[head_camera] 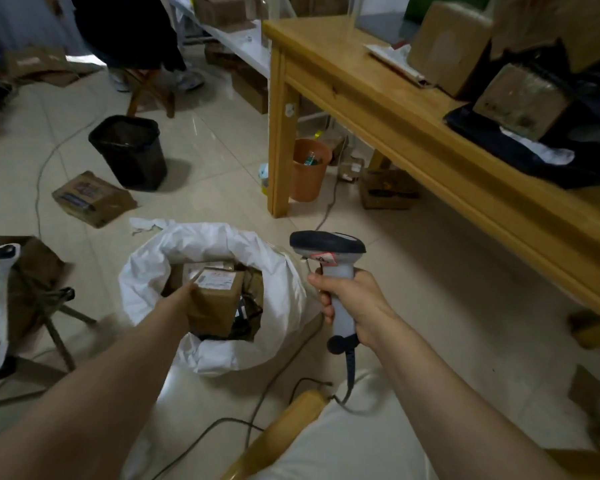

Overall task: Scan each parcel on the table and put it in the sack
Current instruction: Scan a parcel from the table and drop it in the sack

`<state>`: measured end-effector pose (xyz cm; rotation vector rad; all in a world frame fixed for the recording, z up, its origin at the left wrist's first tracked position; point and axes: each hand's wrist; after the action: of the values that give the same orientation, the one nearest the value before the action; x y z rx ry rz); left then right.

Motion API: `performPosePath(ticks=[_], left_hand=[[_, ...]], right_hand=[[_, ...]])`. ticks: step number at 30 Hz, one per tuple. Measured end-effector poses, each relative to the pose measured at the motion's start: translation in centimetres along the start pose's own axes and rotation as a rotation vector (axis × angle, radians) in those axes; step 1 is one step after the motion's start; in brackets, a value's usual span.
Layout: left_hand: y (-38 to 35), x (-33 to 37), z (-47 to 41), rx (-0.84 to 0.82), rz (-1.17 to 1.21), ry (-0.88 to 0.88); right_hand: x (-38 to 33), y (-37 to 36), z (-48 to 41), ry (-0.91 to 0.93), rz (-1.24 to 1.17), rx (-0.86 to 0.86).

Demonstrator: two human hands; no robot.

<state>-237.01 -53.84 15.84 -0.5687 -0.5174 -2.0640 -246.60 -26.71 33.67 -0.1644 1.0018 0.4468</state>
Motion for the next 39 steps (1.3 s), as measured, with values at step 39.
performPosePath(ticks=[39], left_hand=[[-43.4, -13.1, 65.4, -1.136, -0.631, -1.593]], right_hand=[[0.0, 39.0, 29.1, 0.695, -1.114, 1.204]])
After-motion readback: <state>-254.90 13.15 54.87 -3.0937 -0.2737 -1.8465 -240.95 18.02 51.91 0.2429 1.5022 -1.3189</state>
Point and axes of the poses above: each hand's wrist, its own z-axis away from the middle knuckle, its own y-axis out of the back of the hand, x = y × z, and after that the axes turned 6 degrees about x, right-handed
